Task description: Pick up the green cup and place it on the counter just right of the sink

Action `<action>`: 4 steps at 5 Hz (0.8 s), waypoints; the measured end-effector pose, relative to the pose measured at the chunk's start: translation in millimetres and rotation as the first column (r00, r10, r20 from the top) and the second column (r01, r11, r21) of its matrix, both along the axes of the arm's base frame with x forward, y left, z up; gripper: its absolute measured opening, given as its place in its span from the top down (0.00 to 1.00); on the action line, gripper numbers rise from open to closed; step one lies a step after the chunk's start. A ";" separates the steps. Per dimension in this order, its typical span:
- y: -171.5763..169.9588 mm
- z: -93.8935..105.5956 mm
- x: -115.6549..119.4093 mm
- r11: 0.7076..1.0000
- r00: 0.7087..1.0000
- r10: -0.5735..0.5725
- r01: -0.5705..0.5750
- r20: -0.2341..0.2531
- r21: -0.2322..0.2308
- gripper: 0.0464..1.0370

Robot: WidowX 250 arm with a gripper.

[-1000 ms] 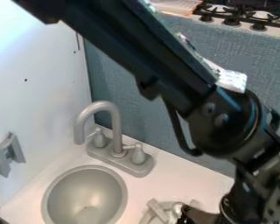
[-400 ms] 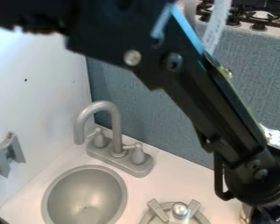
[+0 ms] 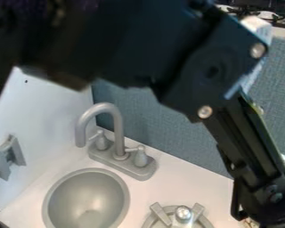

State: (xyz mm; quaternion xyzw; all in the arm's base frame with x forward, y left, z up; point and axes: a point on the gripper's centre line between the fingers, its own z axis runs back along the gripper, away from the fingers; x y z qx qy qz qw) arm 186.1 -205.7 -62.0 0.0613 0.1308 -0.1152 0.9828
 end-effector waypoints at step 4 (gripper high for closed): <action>0.7 -8.6 0.2 1.000 0.999 0.023 -0.022 0.041 -0.019 0.89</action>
